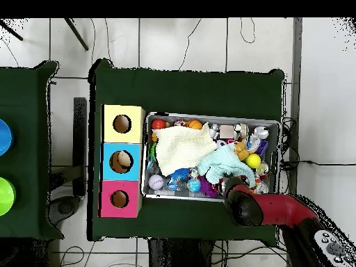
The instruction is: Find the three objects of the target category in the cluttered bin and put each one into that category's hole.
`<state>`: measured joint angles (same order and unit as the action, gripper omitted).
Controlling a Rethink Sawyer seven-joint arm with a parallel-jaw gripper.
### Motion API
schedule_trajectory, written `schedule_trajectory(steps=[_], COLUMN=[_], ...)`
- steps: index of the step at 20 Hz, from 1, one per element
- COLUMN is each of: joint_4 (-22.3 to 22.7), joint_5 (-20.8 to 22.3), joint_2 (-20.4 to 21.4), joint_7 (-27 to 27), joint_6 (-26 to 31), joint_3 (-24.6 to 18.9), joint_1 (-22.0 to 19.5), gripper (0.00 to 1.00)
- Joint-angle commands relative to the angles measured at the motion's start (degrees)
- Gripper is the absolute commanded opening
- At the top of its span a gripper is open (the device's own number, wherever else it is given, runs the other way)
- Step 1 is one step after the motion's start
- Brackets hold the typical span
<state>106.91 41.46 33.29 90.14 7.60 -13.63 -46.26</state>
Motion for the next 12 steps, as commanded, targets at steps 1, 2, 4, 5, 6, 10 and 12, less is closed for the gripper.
schedule_trajectory(steps=[1, 2, 4, 5, 6, 10, 12], joint_4=[-2.8, -2.8, -3.1, -3.4, -3.8, -5.5, -6.1], joint_5=[-3.3, -3.6, -4.6, -5.1, -5.8, -8.0, -9.5], joint_2=[-0.3, -0.1, -0.1, -0.2, -0.4, -0.1, 0.7], joint_7=[3.6, 3.5, 3.9, 4.3, 5.1, 5.7, 5.0], joint_6=[6.6, 6.9, 7.5, 7.7, 7.7, 9.2, 11.0], joint_3=[-3.2, -3.3, -3.0, -2.8, -2.2, -1.6, -2.2], joint_1=[1.7, 1.8, 2.4, 2.9, 3.7, 5.3, 5.8], gripper=[0.00, 0.00, 0.00, 0.00, 0.00, 0.00, 0.00])
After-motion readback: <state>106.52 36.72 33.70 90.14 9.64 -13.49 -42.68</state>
